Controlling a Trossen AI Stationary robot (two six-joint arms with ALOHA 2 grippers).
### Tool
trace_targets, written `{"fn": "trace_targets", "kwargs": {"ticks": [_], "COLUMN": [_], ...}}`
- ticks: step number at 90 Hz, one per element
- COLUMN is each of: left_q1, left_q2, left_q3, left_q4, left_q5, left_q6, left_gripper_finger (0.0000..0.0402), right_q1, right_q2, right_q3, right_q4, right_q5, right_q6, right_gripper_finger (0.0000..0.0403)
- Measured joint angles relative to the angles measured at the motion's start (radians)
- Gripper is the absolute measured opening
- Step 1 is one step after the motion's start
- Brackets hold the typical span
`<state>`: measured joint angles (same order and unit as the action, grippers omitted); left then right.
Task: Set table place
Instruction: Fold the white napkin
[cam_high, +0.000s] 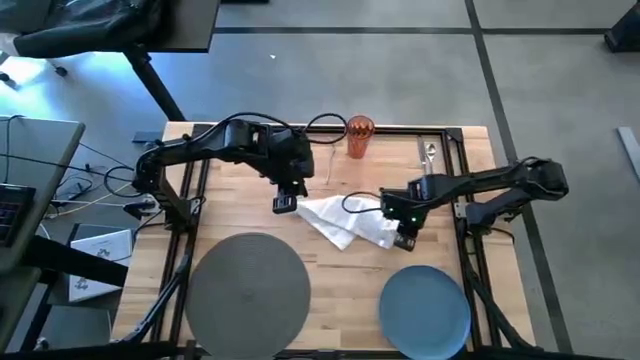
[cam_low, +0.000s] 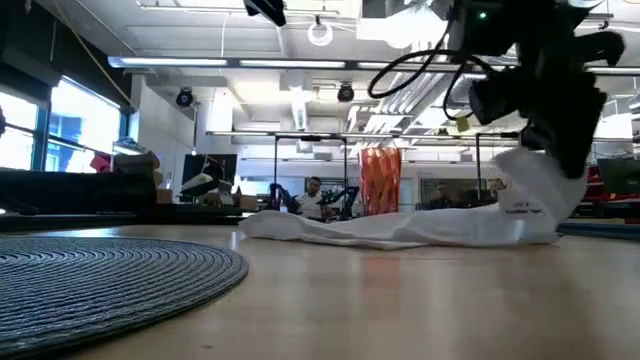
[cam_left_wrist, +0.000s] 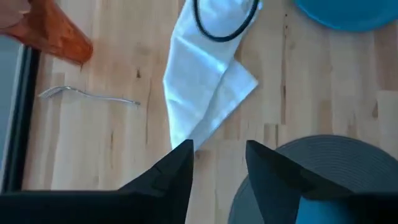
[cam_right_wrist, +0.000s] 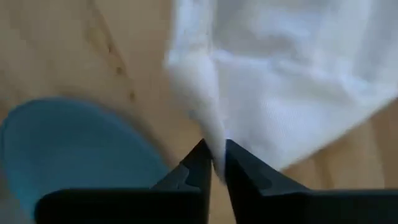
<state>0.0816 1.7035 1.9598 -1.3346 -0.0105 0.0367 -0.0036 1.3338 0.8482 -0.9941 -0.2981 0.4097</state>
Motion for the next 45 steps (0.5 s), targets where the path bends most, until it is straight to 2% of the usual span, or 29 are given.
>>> {"fn": "trace_targets", "kwargs": {"ticks": [13,24,33,45], "left_q1": [0.004,0.004,0.003,0.0], "left_q2": [0.0,0.0,0.0,0.0], "left_q3": [0.0,0.0,0.0,0.0], "left_q4": [-0.006,-0.006,-0.006,-0.007], "left_q5": [-0.004,-0.005,-0.005,-0.002], "left_q6": [-0.007,-0.01,-0.032,-0.057], "left_gripper_finger": [0.0133,0.0133,0.0133,0.0133], "right_q1": [0.0,0.0,0.007,0.074], "right_q2": [-0.074,-0.125,-0.127,-0.127], "right_q3": [0.04,0.06,0.036,-0.035], "right_q4": [-0.071,-0.038,0.035,0.159], "right_q5": [0.003,-0.007,-0.024,-0.058], "right_q6": [-0.038,-0.051,-0.087,-0.161], "right_gripper_finger": [0.0129,0.0175,0.0188,0.0184]}}
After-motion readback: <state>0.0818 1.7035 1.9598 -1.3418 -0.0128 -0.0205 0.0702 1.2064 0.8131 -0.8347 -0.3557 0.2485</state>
